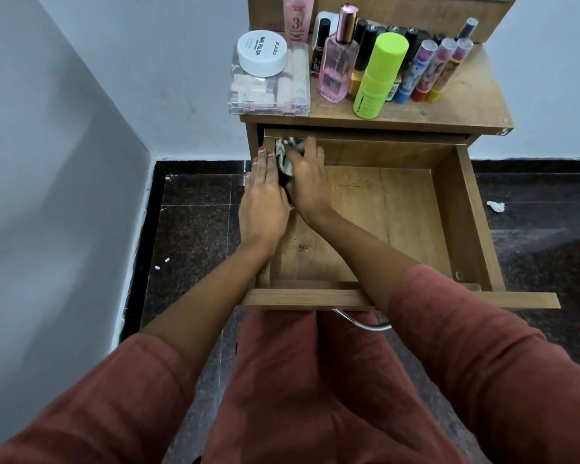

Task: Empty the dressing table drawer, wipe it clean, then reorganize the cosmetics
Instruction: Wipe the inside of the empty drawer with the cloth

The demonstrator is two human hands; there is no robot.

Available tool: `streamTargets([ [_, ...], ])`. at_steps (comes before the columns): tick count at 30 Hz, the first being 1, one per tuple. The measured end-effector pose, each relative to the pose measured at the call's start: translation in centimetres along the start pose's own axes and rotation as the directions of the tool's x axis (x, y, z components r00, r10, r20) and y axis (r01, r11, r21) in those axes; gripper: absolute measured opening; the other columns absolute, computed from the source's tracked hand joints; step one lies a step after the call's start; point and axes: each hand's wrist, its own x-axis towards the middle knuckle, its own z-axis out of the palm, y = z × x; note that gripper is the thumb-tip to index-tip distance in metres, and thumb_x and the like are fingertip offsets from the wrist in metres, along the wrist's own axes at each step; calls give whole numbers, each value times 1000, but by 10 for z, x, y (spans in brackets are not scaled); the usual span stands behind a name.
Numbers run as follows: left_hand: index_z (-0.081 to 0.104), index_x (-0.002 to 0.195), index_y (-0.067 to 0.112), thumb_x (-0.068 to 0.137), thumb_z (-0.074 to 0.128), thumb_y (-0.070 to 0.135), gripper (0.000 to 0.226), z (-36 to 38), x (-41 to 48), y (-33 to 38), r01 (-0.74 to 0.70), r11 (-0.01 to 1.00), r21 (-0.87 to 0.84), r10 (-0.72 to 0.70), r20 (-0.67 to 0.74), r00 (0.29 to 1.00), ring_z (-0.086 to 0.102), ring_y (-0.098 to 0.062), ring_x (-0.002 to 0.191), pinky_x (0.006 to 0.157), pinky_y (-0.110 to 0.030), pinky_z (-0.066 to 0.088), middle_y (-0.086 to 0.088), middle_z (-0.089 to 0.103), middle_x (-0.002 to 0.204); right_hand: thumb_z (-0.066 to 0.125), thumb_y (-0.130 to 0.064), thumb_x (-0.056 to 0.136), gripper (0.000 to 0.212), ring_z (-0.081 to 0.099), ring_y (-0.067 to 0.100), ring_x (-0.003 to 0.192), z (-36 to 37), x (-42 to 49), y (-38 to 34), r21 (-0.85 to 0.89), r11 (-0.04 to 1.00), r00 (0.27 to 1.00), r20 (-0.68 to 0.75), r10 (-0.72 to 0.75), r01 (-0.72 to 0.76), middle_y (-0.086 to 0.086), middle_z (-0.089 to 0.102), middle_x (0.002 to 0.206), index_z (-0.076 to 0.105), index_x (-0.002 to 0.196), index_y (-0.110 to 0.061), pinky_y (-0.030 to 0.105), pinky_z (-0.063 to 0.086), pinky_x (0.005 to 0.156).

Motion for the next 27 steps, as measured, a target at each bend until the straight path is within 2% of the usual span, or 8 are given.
streamTargets([
  [4,17,145,5,96,31,7,51,1,1,0,-4,1000,18,4,-5,1000,15,-21,144,119,-30,13,-10,12,156,36,-9,94,32,43,30,120,4,3,-1,-275,961,991,133,-5,42,13,45,130,54,121,-9,38,53,76],
  [9,18,145,6,96,32,8,50,1,2,-2,-5,1000,11,5,-1,1000,18,-22,143,118,-31,16,-9,13,156,30,-17,67,45,66,11,73,4,7,12,-509,846,953,303,5,157,-4,71,84,75,73,-22,22,48,47],
  [11,18,145,6,96,32,8,51,1,2,-3,-9,1000,8,9,3,1000,17,-23,143,118,-31,15,-9,13,156,29,-16,68,47,66,14,81,-11,1,20,-566,811,960,279,23,146,-5,70,93,75,77,-22,23,49,50],
  [13,17,145,6,96,32,8,52,1,2,-3,-7,1000,3,7,9,1000,16,-23,144,119,-31,15,-9,12,156,27,-7,81,47,56,26,112,-22,-2,40,-639,759,973,229,32,125,7,57,125,67,107,-11,34,54,66],
  [15,16,146,7,96,32,7,52,1,2,-3,-3,1000,-7,3,12,1000,16,-23,144,119,-31,15,-8,11,156,28,-2,94,41,27,40,134,-30,-5,73,-601,785,966,258,16,147,17,25,148,44,132,-2,47,49,86],
  [17,17,145,6,96,32,7,51,1,1,-3,-5,1000,-18,5,8,1000,16,-23,144,119,-32,16,-9,12,156,32,-3,97,39,18,45,136,-49,-11,96,-564,825,966,232,116,37,20,16,150,38,135,-2,53,45,90],
  [23,19,145,7,96,32,6,51,0,0,-2,8,999,-53,-8,8,1000,17,-22,143,117,-37,23,-8,13,156,37,-3,95,32,35,47,125,-59,-8,106,-479,860,974,44,222,-175,23,32,141,47,125,6,53,47,89],
  [27,25,144,9,96,33,7,49,-1,1,-4,23,988,-150,-23,1,1000,24,-20,142,113,-42,30,-4,18,155,42,-4,93,31,49,38,112,-41,0,79,-347,934,986,107,132,-87,18,38,136,54,121,-3,44,48,84],
])
